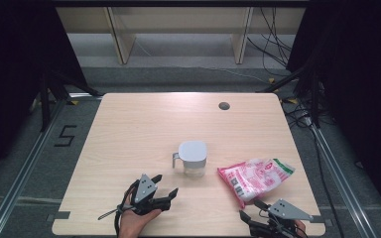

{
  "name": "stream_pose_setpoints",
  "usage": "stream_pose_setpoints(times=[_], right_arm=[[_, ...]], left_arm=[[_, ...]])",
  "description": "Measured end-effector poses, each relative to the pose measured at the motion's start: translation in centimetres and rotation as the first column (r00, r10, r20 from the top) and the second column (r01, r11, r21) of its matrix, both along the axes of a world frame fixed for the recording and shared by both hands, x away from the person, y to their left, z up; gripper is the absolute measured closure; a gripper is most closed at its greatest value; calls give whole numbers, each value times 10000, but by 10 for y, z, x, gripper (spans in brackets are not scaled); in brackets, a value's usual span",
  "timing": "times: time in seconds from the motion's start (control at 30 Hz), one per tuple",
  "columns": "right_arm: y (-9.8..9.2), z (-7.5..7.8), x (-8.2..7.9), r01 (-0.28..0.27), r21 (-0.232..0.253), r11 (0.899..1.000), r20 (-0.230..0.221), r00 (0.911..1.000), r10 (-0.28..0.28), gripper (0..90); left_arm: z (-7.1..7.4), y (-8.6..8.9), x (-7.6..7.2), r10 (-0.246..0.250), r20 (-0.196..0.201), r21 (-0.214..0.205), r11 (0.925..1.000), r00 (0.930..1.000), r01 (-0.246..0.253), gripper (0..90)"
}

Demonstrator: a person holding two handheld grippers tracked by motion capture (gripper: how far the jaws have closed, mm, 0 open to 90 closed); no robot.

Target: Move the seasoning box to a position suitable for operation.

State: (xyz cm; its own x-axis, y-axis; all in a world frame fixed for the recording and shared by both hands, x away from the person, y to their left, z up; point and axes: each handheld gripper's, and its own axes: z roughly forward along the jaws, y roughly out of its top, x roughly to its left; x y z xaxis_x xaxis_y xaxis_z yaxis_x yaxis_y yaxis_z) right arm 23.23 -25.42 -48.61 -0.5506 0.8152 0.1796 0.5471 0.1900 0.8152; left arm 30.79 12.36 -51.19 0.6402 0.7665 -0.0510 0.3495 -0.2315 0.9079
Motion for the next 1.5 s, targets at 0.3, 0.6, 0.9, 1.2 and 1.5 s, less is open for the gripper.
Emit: stream_pose_setpoints(times=[0.3, 0.6, 0.9, 1.2, 1.5], right_arm=[[-1, -1, 2, -112, -13, 9999, 288, 9995, 112, 348], [-2, -1, 2, -133, -117, 9998, 248, 9996, 136, 348], [-1, -2, 3, -150, -222, 9996, 313, 9994, 157, 348], [-1, -1, 3, -229, -236, 9995, 400, 9989, 238, 348], [1, -2, 3, -243, -63, 9997, 243, 9994, 245, 348]], left_arm=[[-1, 2, 13, 169, -131, -320, 9993, 9998, -173, 273], [8, 1, 40, -114, 112, -299, 9995, 9999, 117, 305], [9, -1, 70, -443, -29, -305, 9986, 9990, 442, 355], [10, -9, 85, -974, 307, 83, 9952, 9948, 972, 509], [11, -8, 79, -1305, 546, 544, 9903, 9899, 1276, 693]])
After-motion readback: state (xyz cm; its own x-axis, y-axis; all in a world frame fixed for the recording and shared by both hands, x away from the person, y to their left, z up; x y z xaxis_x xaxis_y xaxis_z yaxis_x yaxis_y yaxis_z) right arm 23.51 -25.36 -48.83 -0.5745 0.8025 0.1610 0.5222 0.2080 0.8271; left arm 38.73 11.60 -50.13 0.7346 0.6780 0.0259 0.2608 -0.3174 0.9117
